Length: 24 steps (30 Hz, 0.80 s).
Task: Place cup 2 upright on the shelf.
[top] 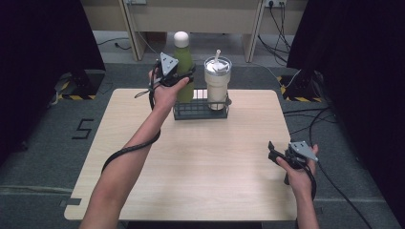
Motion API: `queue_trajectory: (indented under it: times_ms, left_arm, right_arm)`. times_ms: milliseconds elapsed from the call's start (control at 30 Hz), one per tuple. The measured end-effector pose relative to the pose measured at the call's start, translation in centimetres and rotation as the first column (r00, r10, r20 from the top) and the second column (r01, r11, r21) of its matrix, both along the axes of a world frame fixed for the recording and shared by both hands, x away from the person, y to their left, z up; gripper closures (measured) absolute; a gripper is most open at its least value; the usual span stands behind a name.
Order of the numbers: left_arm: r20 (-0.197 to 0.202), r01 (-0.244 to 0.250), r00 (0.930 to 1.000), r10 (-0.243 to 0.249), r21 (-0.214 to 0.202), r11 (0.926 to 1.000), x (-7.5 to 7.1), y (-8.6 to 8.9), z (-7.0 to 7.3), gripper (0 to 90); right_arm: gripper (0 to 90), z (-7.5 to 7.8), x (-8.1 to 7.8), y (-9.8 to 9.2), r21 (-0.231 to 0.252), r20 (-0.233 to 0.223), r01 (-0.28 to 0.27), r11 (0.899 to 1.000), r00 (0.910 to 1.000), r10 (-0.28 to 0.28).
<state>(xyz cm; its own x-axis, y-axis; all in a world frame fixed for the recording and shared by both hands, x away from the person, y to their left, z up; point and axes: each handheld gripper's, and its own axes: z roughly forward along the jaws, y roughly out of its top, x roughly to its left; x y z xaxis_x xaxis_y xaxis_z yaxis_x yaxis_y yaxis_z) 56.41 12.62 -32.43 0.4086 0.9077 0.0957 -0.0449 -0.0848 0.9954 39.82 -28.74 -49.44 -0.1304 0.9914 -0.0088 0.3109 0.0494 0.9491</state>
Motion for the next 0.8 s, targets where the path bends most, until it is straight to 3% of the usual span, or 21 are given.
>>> queue_trajectory:
  times_ms: [300,800]
  left_arm:
    - [-0.031,-0.008,0.9995,0.008,-0.006,0.9999,1.0,-0.1,-0.2,22.9]
    - [-0.049,-0.029,0.9984,0.029,0.008,0.9996,2.6,-0.1,-0.5,22.9]
  right_arm:
    - [14.8,-0.1,0.0,0.0,-0.001,-0.004,0.003,1.000,1.0000,-0.003]
    - [14.8,-0.1,0.0,-0.1,-0.002,-0.003,0.003,1.000,1.0000,-0.003]
